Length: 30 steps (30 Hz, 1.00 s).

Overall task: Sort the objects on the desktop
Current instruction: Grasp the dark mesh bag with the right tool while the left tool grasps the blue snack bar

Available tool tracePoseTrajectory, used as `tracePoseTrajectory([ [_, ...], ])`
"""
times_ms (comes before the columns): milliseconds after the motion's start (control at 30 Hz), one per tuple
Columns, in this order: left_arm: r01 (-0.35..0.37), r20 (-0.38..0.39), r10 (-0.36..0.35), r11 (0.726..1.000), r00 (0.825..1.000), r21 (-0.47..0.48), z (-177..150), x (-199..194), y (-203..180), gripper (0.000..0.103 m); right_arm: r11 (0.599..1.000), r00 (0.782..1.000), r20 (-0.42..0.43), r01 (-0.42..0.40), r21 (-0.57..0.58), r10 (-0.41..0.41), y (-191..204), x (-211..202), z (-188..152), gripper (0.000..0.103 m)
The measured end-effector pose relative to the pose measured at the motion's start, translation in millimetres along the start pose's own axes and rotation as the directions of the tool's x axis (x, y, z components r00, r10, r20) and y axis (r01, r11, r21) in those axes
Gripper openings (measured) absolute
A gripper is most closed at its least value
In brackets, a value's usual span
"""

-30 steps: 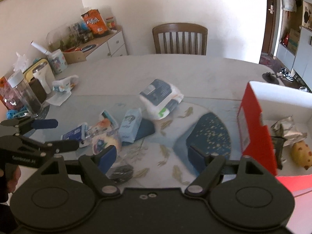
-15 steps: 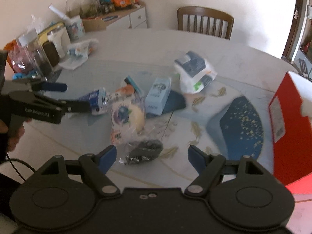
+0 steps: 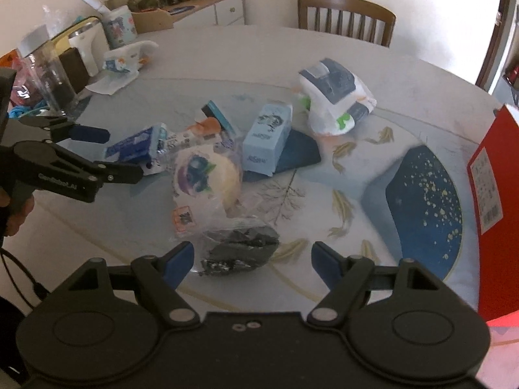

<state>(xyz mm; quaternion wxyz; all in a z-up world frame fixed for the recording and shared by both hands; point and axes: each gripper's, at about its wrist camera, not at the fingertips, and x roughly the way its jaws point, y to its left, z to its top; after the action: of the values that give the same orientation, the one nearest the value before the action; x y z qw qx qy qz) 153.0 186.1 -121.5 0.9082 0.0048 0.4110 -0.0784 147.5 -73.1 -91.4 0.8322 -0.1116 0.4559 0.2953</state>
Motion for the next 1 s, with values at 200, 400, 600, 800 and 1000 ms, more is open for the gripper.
tracePoseTrajectory([
  [200,0.031,0.0,-0.031,0.999,1.0,0.009,-1,4,1,0.091,1.0,1.0,-0.015,-0.003,-0.01,0.003,0,10,0,0.077],
  [400,0.042,0.006,-0.042,0.999,0.999,0.021,-1,2,-2,0.077,1.0,0.999,-0.031,-0.023,-0.008,0.023,0,14,2,0.054],
  [600,0.043,0.012,-0.043,0.999,0.999,0.007,0,-1,0,0.05,1.0,0.999,-0.027,-0.025,-0.004,0.025,1,14,3,0.049],
  [800,0.039,0.017,-0.039,0.999,0.999,-0.008,-2,-5,-3,0.037,1.0,0.999,-0.03,-0.018,0.005,0.018,-3,11,2,0.039],
  [1000,0.033,0.032,-0.032,0.999,0.999,-0.029,-1,-13,-5,0.036,1.0,1.0,-0.021,0.0,0.018,0.0,-8,3,1,0.038],
])
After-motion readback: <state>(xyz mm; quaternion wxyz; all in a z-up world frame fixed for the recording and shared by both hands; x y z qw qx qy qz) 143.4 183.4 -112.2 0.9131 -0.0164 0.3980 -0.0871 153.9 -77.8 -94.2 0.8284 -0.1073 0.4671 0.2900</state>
